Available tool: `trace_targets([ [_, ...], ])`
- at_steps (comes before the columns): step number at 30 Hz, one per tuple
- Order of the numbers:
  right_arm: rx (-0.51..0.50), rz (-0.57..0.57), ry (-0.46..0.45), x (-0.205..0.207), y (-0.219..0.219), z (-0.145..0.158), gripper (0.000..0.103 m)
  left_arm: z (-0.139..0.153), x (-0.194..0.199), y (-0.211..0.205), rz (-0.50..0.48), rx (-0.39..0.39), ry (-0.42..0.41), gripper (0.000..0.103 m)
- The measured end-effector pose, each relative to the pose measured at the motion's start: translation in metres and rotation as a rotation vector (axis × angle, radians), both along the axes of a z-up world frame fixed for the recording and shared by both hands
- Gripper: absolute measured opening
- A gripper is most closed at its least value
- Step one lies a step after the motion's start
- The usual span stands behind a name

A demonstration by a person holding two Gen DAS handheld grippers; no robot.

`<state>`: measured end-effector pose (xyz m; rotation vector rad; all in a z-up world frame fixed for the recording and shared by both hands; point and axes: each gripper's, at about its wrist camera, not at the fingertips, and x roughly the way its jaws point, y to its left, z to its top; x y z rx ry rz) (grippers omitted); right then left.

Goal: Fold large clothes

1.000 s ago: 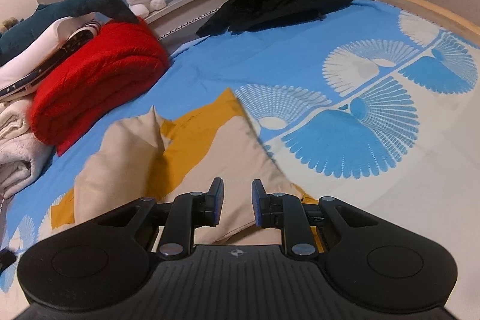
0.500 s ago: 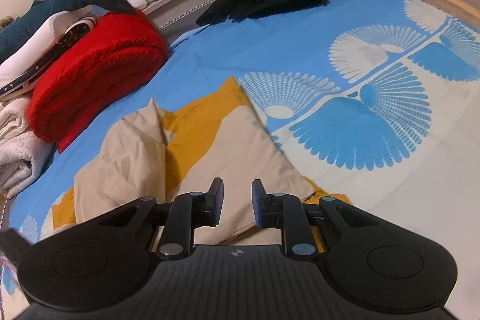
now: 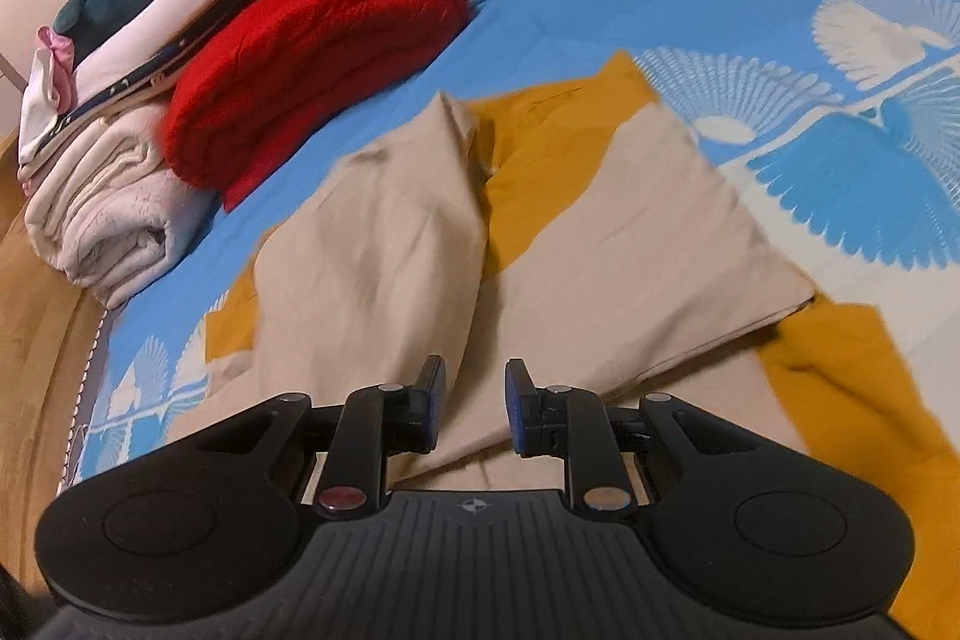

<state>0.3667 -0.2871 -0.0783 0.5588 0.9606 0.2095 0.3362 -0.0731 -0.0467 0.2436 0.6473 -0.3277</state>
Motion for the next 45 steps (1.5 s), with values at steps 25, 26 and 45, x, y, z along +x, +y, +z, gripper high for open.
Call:
trace_targets([
  [25,0.056,0.053,-0.122,0.017,0.047,-0.011,0.029,-0.047,0.072,0.094,0.419,-0.203,0.192,0.014],
  [26,0.062,0.062,-0.132,0.017,0.049,-0.011,0.029,-0.045,0.071,0.089,0.39,-0.187,0.164,0.017],
  [45,-0.056,0.079,0.01,0.033,0.086,-0.06,0.036,-0.031,0.059,0.081,0.382,-0.105,0.268,0.025],
])
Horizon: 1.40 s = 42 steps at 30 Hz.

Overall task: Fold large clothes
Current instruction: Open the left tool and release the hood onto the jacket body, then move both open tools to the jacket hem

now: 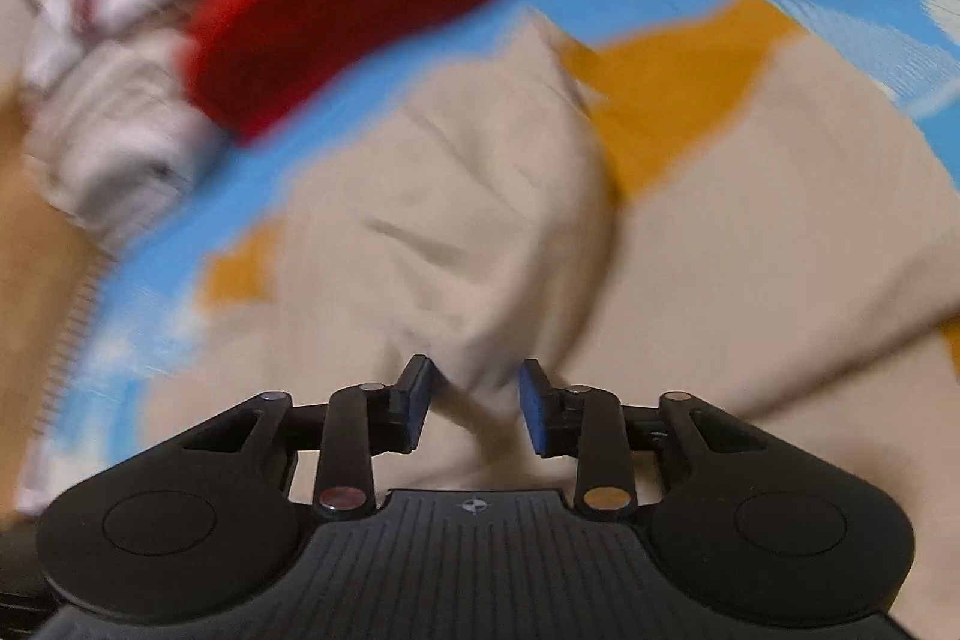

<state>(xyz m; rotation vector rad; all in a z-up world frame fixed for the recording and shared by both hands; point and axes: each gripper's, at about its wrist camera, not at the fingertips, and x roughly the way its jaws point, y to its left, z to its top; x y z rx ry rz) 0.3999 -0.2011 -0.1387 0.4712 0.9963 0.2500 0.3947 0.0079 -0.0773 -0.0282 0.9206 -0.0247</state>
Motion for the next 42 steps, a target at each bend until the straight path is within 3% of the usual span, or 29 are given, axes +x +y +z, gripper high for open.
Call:
trace_targets([
  [3,0.003,-0.025,0.049,-0.002,-0.006,-0.005,0.036,0.01,-0.002,0.013,0.028,-0.008,-0.008,0.025],
  [9,-0.033,-0.002,-0.069,-0.015,-0.003,0.038,0.036,0.047,-0.017,0.027,0.048,0.013,-0.062,0.027],
  [14,-0.05,-0.012,-0.185,-0.035,-0.018,0.09,0.036,0.087,-0.05,0.038,0.042,0.027,-0.18,0.03],
  [18,-0.056,-0.033,-0.321,-0.072,-0.04,0.148,0.036,0.114,-0.096,0.043,0.03,0.029,-0.284,0.03],
  [21,-0.043,-0.11,-0.431,-0.119,-0.07,0.192,0.036,0.134,-0.148,0.045,0.081,0.032,-0.326,0.03],
  [24,-0.05,-0.197,-0.482,-0.182,-0.104,0.21,0.036,0.147,-0.217,0.049,0.112,-0.051,-0.361,0.03],
  [29,-0.18,-0.231,-0.453,-0.281,-0.15,0.195,0.036,0.132,-0.324,0.045,0.06,-0.064,-0.412,0.03],
  [32,-0.244,-0.273,-0.397,-0.326,-0.173,0.173,0.036,0.105,-0.365,0.05,0.069,-0.121,-0.357,0.03],
  [35,-0.264,-0.304,-0.347,-0.36,-0.189,0.147,0.036,0.082,-0.379,0.052,0.074,-0.105,-0.261,0.03],
  [37,-0.277,-0.339,-0.3,-0.373,-0.198,0.128,0.036,0.074,-0.383,0.054,0.06,-0.096,-0.244,0.03],
  [42,-0.254,-0.398,-0.165,-0.374,-0.215,0.092,0.037,0.053,-0.375,0.071,0.108,-0.104,-0.187,0.03],
])
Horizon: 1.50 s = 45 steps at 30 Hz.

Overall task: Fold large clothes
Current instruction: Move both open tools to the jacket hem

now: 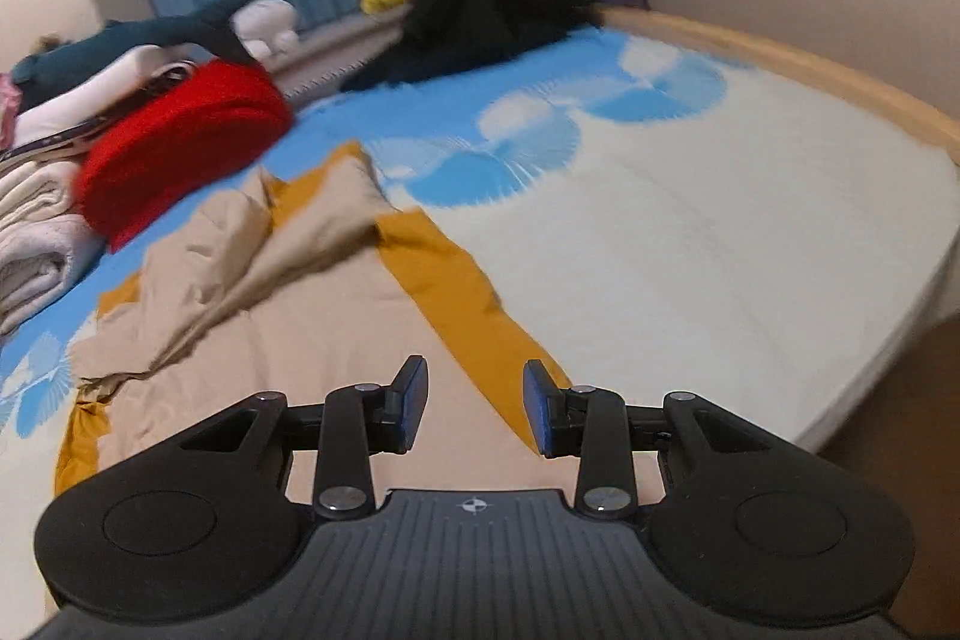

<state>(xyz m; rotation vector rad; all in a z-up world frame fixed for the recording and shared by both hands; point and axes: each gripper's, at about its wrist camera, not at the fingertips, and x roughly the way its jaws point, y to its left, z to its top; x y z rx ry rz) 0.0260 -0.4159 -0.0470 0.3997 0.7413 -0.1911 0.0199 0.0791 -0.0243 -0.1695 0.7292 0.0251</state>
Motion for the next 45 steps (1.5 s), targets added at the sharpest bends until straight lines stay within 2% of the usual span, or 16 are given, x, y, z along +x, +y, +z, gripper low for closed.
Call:
trace_targets([
  [3,-0.062,0.012,0.052,0.0,0.003,-0.015,0.037,-0.011,0.009,0.017,0.053,-0.037,0.043,0.03],
  [8,-0.03,0.016,0.129,0.001,0.0,-0.034,0.037,-0.029,0.016,0.036,0.127,-0.102,0.11,0.03],
  [12,-0.019,-0.004,0.168,0.003,-0.004,-0.042,0.037,-0.04,0.021,0.045,0.163,-0.118,0.16,0.03],
  [14,-0.018,-0.015,0.178,0.002,-0.007,-0.044,0.037,-0.044,0.022,0.047,0.179,-0.123,0.181,0.039],
  [18,-0.025,-0.022,0.181,0.004,-0.009,-0.046,0.037,-0.053,0.023,0.052,0.206,-0.131,0.219,0.04],
  [24,-0.001,-0.038,0.177,0.005,-0.016,-0.047,0.037,-0.058,0.023,0.056,0.234,-0.137,0.25,0.05],
  [26,0.011,-0.036,0.181,0.006,-0.019,-0.049,0.038,-0.06,0.022,0.06,0.256,-0.148,0.261,0.057],
  [32,0.046,-0.058,0.25,0.014,-0.032,-0.065,0.042,-0.07,0.02,0.069,0.313,-0.217,0.315,0.059],
  [37,0.044,-0.049,0.328,0.02,-0.031,-0.084,0.042,-0.083,0.021,0.062,0.304,-0.169,0.379,0.059],
  [42,0.036,-0.03,0.352,0.022,-0.027,-0.09,0.042,-0.084,0.022,0.053,0.257,-0.112,0.378,0.059],
  [43,0.037,-0.029,0.353,0.023,-0.026,-0.091,0.042,-0.085,0.022,0.052,0.251,-0.104,0.377,0.057],
  [45,0.041,-0.025,0.353,0.024,-0.026,-0.091,0.042,-0.085,0.021,0.049,0.231,-0.096,0.37,0.036],
])
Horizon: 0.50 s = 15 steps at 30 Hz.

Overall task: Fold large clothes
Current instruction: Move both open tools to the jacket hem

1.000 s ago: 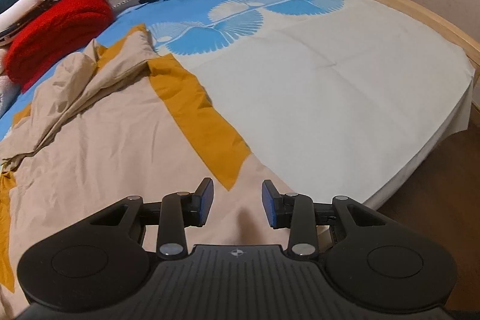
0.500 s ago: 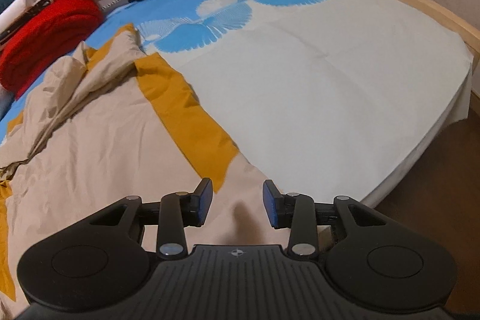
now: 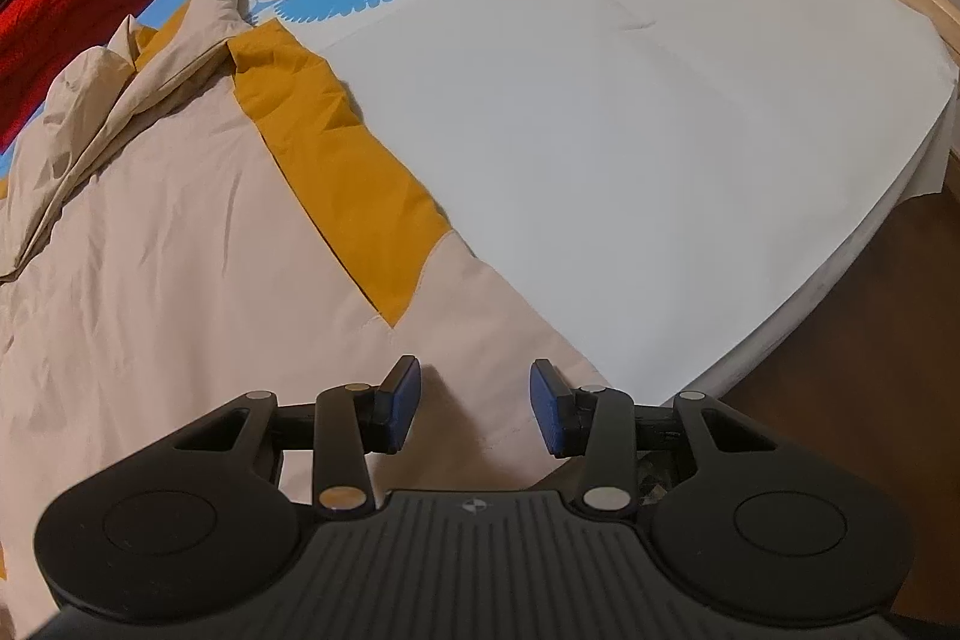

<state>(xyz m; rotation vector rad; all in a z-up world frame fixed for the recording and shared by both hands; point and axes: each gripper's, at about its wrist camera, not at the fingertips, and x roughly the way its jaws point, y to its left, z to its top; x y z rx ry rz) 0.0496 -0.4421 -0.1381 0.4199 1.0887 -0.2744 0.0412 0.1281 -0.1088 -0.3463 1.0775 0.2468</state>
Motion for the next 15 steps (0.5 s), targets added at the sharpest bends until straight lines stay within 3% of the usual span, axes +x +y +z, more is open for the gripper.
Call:
trace_targets([
  [1,0.001,0.001,0.001,0.0,0.0,-0.001,0.042,0.0,0.001,-0.001,-0.009,-0.003,-0.003,0.019],
  [3,0.002,0.004,0.003,0.0,0.0,-0.001,0.042,0.002,0.0,-0.003,-0.02,-0.004,-0.016,0.011],
  [7,0.011,0.01,-0.001,0.001,-0.001,-0.001,0.042,0.01,-0.001,-0.004,-0.018,-0.033,-0.05,0.013],
  [10,0.017,0.01,-0.005,0.0,-0.001,0.0,0.042,0.004,-0.001,-0.001,0.006,-0.046,-0.013,0.028],
  [15,0.068,-0.074,-0.052,-0.003,-0.02,0.006,0.042,0.001,-0.002,-0.001,0.001,-0.032,0.003,0.027],
])
